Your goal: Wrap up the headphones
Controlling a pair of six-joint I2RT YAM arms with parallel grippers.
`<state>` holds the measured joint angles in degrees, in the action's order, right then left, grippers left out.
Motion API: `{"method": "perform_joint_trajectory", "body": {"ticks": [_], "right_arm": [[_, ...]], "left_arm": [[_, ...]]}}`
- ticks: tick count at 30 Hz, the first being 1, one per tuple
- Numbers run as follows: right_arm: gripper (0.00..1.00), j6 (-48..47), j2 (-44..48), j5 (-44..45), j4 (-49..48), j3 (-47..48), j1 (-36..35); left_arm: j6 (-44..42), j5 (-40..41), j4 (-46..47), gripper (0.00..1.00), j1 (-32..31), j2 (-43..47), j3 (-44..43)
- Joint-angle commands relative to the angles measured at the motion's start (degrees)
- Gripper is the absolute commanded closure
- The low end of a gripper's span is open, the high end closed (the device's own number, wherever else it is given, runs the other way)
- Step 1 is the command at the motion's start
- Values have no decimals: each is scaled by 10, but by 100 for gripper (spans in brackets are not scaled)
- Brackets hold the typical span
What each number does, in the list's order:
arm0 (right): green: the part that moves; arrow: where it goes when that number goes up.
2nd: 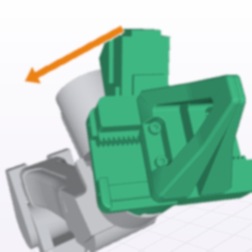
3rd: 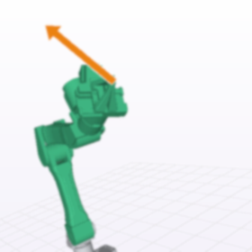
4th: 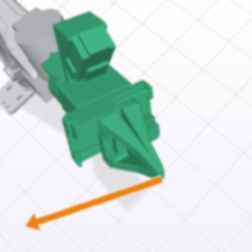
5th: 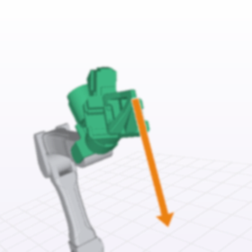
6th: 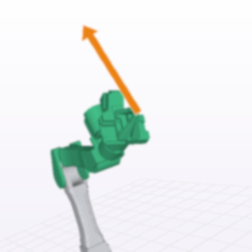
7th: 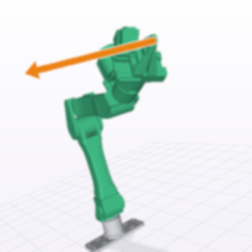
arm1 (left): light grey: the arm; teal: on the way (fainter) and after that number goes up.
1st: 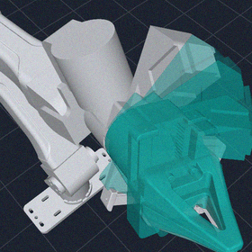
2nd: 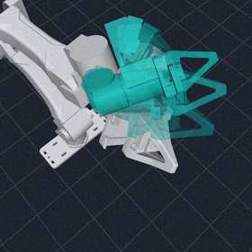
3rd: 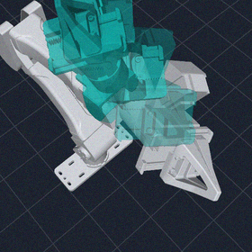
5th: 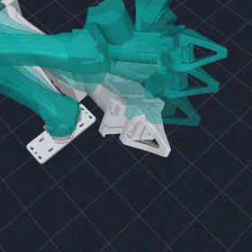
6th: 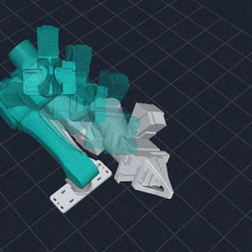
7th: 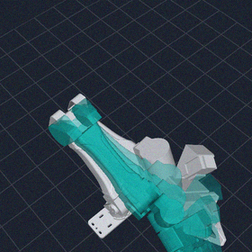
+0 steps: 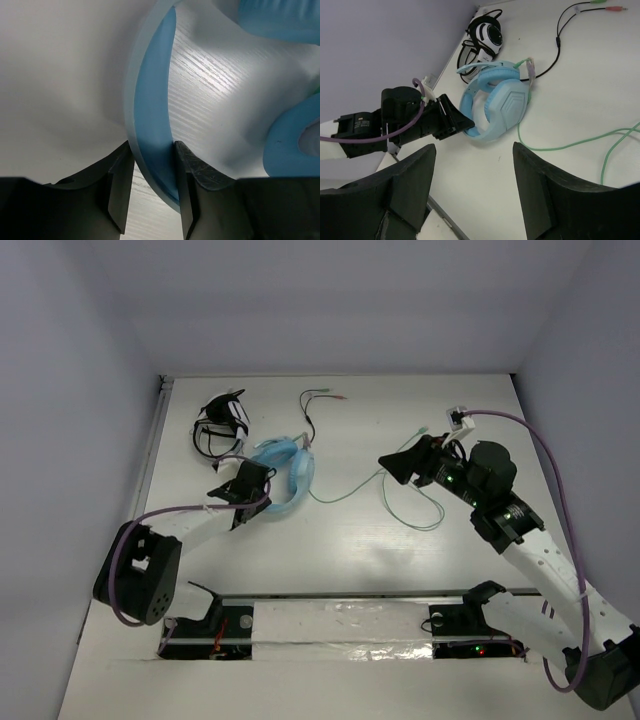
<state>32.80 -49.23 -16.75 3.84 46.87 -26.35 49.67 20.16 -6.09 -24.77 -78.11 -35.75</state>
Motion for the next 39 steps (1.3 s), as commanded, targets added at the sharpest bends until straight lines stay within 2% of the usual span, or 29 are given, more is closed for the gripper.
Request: {"method": "perform_joint_trajectory", "body": {"ticks": [1,5,10,16,18,19,21,22,26,28,29,33,39], "right_arm": [[31,-6,-2,8,-29,8,-5],[32,-2,0,12,-32,3,-5],[32,-3,-2,19,-31,4,-5],[32,-3,-2,22,-32,4,-10],[37,-3,3,23,-32,3,-10],[39,-2,6,25,-32,2,-10],[48,-2,12,24,-32,3,-10],[54,-2,15,24,-31,3,-10],[76,-4,21,13,-31,-2,-10],[83,-12,26,8,-51,-6,-10],[91,-13,27,5,-52,-6,-10],[97,-19,25,-43,-74,-8,-10],[100,-26,16,-83,-88,-6,-10]], "left_arm": [[-22,18,6,68,-4,-24,-18],[-19,18,12,60,-4,-51,-19],[-21,22,21,60,-4,-63,-27],[-31,23,47,65,-4,-91,-25],[-34,30,48,71,-4,-95,-22],[-36,29,56,85,-4,-91,-19],[-39,27,57,91,-4,-86,-14],[-41,25,57,100,-4,-87,-15],[-55,18,56,100,-4,-79,-16],[-67,16,55,100,-4,-44,-17],[-82,16,45,100,-4,-27,-20],[-132,1,-25,100,-4,97,-81],[-214,-21,-142,100,-4,153,-234]]}}
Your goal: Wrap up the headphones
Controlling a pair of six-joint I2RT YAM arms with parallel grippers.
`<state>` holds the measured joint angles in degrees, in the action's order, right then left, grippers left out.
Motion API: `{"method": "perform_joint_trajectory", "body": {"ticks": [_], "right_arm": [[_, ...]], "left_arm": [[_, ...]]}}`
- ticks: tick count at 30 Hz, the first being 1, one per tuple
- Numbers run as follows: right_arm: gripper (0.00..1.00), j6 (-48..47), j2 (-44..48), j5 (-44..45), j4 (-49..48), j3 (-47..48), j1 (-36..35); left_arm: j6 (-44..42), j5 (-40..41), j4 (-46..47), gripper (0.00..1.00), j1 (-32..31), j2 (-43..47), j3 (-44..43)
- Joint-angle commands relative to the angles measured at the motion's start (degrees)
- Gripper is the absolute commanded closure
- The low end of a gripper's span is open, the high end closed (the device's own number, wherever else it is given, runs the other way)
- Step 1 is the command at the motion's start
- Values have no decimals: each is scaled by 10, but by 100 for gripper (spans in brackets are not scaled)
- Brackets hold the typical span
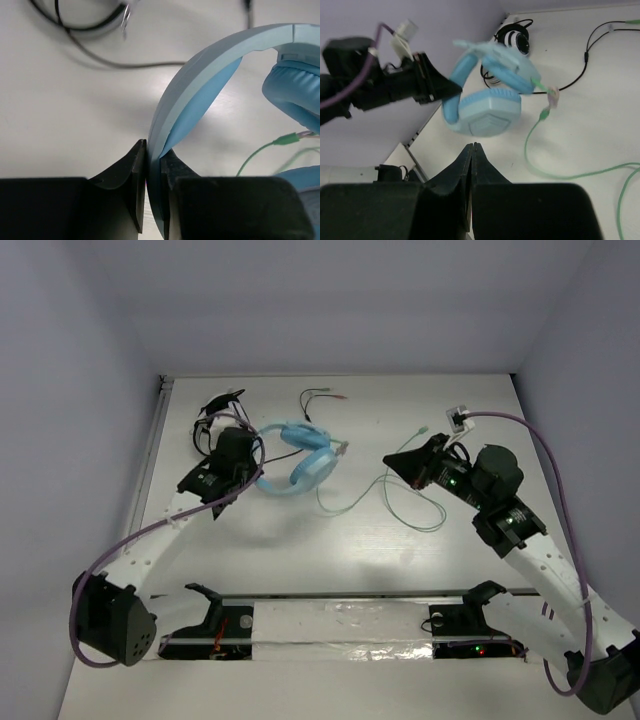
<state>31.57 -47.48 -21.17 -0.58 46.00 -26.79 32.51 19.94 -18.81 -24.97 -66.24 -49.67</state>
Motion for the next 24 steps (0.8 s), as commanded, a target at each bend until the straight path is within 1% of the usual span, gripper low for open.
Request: {"method": "perform_joint_trajectory", "body": {"ticks": [1,3,4,6,7,8,10,11,12,14,16,19,21,24], "right_arm": [[100,-14,-2,-44,-46,1,-5],[100,-19,-2,-49,-52,-5,-5],[100,-24,-2,-49,-59,-7,-5],[88,-31,-9,-60,-62,-13,-5],[77,-33,-14,-68,-76,-17,-5],[56,-34,-19,-71,-85,-20,-5],[40,-42,-35,-62,-95,-33,-5],[30,-46,-38,-53,-101,-39,-5],[26,-54,-44,-30,-106,-43,-5],[20,-68,-73,-31,-98,-37,-5],[19,-80,-102,-34,-107,-36,-5],[17,-95,-121,-32,-130,-45,-5],[16,-113,-140,-43,-133,-44,-5],[17,-116,-161,-63,-153,-49,-5]], "left_arm": [[-49,-32,-27,100,-2,34,-110],[-64,-52,-34,100,-2,32,-157],[-69,-74,-50,100,-2,23,-175],[-78,-112,-47,100,-2,18,-216],[-80,-138,-53,100,-2,10,-233],[-82,-154,-50,100,-2,8,-246],[-87,-184,-58,100,-2,-5,-294],[-92,-193,-62,100,-2,-11,-310],[-95,-196,-66,100,-2,-14,-340],[-101,-220,-82,100,-2,-28,-372],[-113,-230,-90,100,-2,-35,-414],[-119,-256,-93,100,4,-42,-438],[-122,-272,-98,100,10,-46,-461],[-126,-304,-98,100,16,-58,-493]]}}
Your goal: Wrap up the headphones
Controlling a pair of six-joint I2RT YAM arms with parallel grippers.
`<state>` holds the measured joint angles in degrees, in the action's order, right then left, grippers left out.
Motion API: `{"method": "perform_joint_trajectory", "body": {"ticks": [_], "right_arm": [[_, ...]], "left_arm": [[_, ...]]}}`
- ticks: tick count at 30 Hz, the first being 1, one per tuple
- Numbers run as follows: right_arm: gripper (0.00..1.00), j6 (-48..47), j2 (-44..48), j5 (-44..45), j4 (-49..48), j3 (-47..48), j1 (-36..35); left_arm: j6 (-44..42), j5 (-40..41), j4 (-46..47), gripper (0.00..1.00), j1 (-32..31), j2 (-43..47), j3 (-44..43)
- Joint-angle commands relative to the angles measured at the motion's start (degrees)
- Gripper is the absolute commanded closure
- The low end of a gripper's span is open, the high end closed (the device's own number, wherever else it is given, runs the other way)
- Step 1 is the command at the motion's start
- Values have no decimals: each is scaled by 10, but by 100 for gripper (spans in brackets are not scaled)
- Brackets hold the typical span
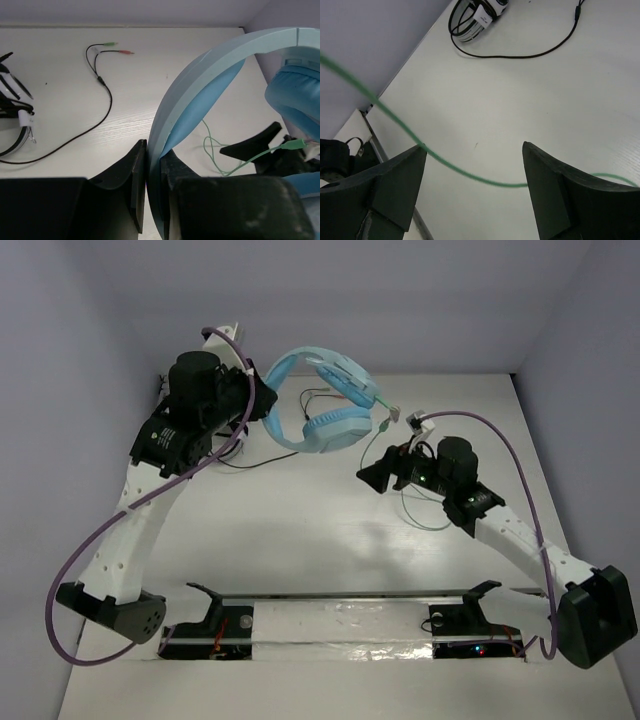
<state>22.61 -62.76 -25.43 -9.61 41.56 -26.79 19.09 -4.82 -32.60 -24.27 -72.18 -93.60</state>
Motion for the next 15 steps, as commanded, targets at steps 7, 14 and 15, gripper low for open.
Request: {"method": "perform_joint_trajectory", "body": {"ticks": [7,14,15], "right_arm": [[20,-41,-55,-1,-102,-7,-5],[25,-31,-105,-1,-142,-2,-5],[25,-34,-108,4,-143,-3,-5]], "left_arm": [[6,-113,18,100,36,-48,-175],[16,-179,-13,100,86,-103,-320],[18,-184,-15,100,99,-105,-331]]}}
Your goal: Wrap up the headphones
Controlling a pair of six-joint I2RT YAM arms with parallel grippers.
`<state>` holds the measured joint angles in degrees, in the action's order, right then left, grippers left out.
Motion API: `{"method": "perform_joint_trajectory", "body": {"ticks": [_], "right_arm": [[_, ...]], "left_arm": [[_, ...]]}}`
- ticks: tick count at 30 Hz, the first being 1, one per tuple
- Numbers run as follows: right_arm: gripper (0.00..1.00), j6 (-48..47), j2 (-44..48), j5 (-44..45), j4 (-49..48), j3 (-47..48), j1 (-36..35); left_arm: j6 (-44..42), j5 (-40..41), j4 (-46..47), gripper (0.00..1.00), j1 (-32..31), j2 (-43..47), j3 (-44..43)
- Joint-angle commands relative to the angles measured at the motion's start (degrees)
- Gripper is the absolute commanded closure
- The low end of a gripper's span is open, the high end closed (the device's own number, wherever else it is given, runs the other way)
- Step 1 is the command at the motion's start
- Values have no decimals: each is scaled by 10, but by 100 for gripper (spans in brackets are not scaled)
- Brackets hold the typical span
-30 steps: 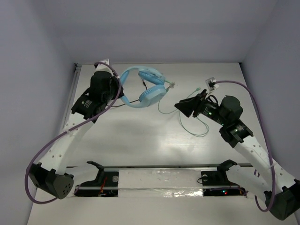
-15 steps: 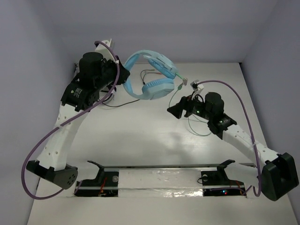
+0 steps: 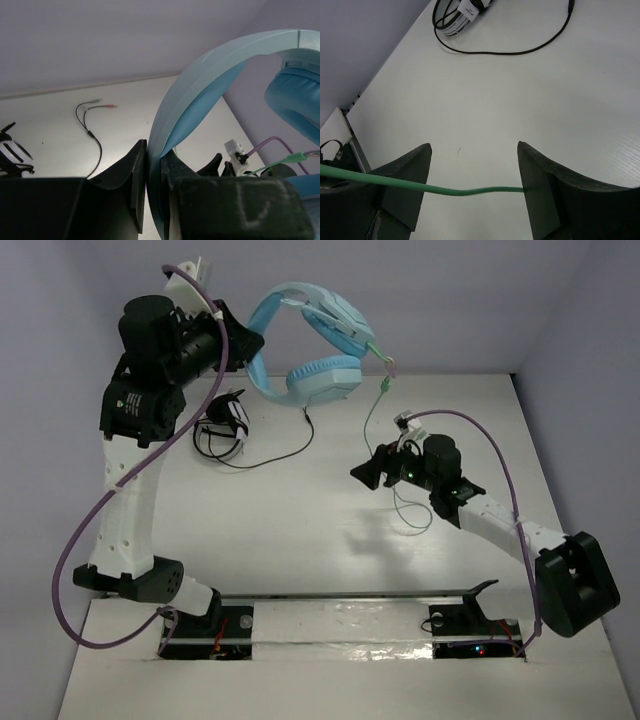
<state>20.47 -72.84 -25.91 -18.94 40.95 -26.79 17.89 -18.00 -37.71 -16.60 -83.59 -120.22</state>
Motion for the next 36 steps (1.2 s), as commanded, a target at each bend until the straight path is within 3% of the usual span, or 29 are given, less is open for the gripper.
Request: {"method": "perform_joint_trajectory", "body": {"ticks": [1,12,20,22,23,24,25,26,29,34,36], "right_arm": [[25,-12,-9,11,-52,2,-5],[25,24,-95,-12,-169,-19,-5],[36,34,-149,0,-223,-16,-5],[44,46,-158,2,-252,-17,-5],[53,54,-157,8,-267,-23,-5],[69,63,-145,10,-280,-34,-5],[76,78,-136,23,-285,-36,-5],[87,82,-123,29,-277,-37,-5],[97,79,-19,76,-195,-38,-5],[100,51,263,207,119,46,-5],[100,64,313,219,181,107,-5]], "left_arm": [[33,-64,35,100,31,5,-81],[74,-150,71,100,75,9,-63],[94,-164,109,100,81,23,-25],[96,-156,119,100,81,30,-2],[94,-151,119,100,81,31,4],[92,-145,118,100,81,33,11],[87,-130,119,100,81,35,33],[85,-122,122,100,81,38,49],[83,-86,157,100,81,55,136],[92,-52,209,100,81,54,210],[112,-58,226,100,81,53,210]]}}
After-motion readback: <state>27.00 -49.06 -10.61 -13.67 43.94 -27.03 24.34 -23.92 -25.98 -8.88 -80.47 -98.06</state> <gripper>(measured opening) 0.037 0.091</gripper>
